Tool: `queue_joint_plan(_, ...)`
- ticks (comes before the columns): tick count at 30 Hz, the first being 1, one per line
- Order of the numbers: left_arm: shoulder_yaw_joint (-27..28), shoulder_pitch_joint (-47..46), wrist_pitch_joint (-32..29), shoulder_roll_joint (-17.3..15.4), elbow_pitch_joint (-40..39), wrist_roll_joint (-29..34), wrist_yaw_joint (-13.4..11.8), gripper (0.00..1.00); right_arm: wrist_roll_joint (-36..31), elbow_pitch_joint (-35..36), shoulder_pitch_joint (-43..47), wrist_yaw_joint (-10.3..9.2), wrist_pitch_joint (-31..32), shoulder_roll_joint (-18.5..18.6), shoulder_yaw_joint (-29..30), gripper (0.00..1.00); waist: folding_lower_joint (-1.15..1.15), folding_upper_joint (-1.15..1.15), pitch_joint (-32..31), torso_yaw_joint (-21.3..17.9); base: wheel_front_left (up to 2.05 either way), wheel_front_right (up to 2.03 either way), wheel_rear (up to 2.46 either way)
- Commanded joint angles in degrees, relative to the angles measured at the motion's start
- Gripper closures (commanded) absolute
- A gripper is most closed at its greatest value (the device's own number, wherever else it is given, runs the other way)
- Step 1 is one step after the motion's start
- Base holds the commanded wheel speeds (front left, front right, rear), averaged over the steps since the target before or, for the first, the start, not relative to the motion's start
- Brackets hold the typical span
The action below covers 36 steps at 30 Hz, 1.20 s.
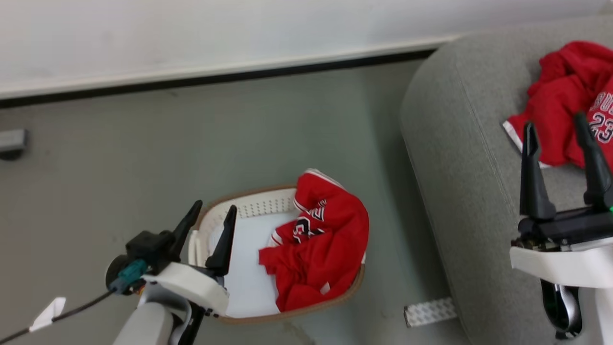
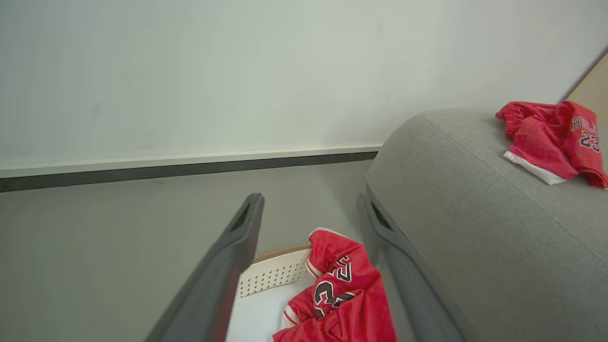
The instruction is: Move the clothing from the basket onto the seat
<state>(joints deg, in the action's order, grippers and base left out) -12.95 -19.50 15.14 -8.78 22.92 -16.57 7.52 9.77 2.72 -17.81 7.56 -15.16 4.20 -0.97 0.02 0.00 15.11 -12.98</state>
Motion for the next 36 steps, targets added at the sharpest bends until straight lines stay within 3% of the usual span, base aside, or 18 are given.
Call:
queue_joint_plan(1,-1.5,-2.4,-0.3,-1.4,2.1,-0.8,-0.1,0.0,0.2,1.2,-1.8,-0.15,0.0,-0.4,0.3,0.0,-0.02,0.0,5.4,-3.5,0.0,0.0,0.0)
queue_joint_plan(10,-12.5,-12.3,-5.0,-6.0,12.1,-3.9,-0.1,0.0,2.2,5.4,-5.6,-0.15,0.0,-1.4,2.2,0.0,-0.02,0.0,15.1,-7.7,0.0,0.0,0.0)
queue_joint_plan(16,-17.8,-18.1,-6.3,-7.2,18.6,-5.3,-0.1,0.0,5.5,7.2,-6.6,-0.15,0.0,-1.4,2.5,0.0,-0.02,0.0,20.6,-9.7,0.0,0.0,0.0)
queue_joint_plan(33,-27.9,-31.1,-16.0,-10.9,35.5,-5.8,-0.1,0.0,11.4,9.1,-9.8,-0.15,0.0,-1.4,-0.3,0.0,-0.02,0.0,31.5,-17.6,0.0,0.0,0.0)
queue_joint_plan(36,-29.9,-32.7,-17.9,-10.3,37.3,-5.7,-0.1,0.0,12.3,9.2,-8.4,-0.15,0.0,-1.4,0.1,0.0,-0.02,0.0,31.9,-17.8,0.0,0.0,0.0)
